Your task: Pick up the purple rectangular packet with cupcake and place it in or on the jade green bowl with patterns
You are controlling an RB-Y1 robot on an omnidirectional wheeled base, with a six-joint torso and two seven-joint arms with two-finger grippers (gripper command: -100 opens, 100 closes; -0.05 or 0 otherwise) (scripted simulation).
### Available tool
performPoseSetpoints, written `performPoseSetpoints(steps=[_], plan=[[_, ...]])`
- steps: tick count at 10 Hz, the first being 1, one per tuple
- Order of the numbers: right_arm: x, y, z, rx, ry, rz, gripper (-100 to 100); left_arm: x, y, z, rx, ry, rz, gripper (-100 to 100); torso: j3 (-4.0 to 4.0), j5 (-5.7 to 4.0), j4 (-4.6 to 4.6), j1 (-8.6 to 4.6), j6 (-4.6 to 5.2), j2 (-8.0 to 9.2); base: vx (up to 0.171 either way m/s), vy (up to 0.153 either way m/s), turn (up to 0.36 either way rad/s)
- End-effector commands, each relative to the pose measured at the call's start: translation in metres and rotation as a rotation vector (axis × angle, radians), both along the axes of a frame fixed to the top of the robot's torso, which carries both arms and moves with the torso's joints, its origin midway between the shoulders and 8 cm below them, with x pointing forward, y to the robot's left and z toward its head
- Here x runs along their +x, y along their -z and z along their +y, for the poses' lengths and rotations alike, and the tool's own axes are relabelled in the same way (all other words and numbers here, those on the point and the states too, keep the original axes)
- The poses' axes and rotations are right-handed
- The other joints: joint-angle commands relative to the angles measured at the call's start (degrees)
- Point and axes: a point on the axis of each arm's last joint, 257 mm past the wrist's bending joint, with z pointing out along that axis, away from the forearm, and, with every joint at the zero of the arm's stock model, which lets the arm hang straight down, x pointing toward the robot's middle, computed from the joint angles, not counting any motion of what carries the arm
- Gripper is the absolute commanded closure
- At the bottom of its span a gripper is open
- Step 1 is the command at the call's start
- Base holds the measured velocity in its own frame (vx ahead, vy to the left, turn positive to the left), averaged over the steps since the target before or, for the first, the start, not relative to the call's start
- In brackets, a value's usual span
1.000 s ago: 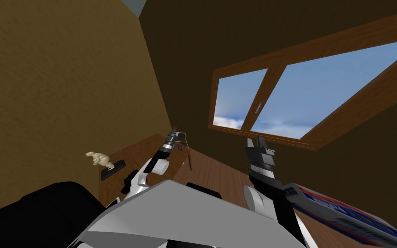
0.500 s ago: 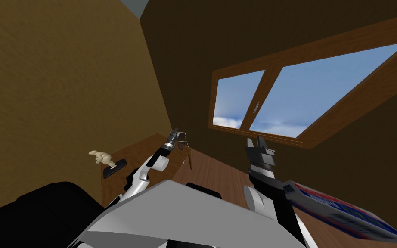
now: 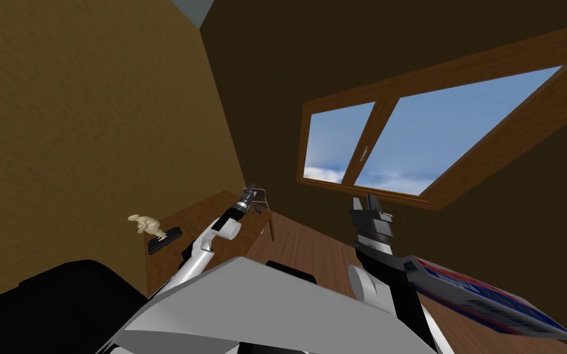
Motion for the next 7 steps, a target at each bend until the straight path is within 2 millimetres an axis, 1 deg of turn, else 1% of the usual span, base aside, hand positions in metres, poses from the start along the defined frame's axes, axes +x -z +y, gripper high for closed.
performPoseSetpoints(steps=[1,2,3,4,5,6,7], plan=[[0.0,0.0,0.0,0.0,0.0,0.0,0,0.005,0.012,0.005,0.0,-0.006,0.051,-100,0.0,0.0,0.0,0.0,0.0,0.0,-0.021,0.001,-0.014],[0.0,0.0,0.0,0.0,0.0,0.0,0,0.006,0.014,0.005,-0.001,-0.007,0.059,-100,0.0,0.0,0.0,-0.02,-0.01,0.0,-0.009,-0.001,0.001],[0.0,0.0,0.0,0.0,0.0,0.0,0,0.013,0.023,0.013,0.0,-0.01,0.101,-100,-0.01,-0.01,0.0,-0.03,-0.01,-0.03,-0.013,0.001,-0.026],[0.0,0.0,0.0,0.0,0.0,0.0,0,0.014,0.029,0.014,0.0,-0.013,0.125,-100,-0.02,0.0,-0.01,-0.01,0.0,-0.04,-0.011,0.004,-0.02],[0.0,0.0,0.0,0.0,0.0,0.0,0,0.014,0.031,0.014,-0.001,-0.014,0.129,-100,-0.02,0.0,-0.01,-0.01,-0.01,-0.04,0.0,0.0,0.0],[0.0,0.0,0.0,0.0,0.0,0.0,0,0.021,0.041,0.022,0.001,-0.019,0.174,-100,-0.03,0.0,-0.01,-0.02,-0.01,-0.06,-0.005,0.003,-0.029],[0.0,0.0,0.0,0.0,0.0,0.0,0,0.022,0.048,0.023,0.0,-0.023,0.203,-100,-0.03,0.0,-0.01,-0.01,0.0,-0.06,-0.005,0.005,-0.022]])
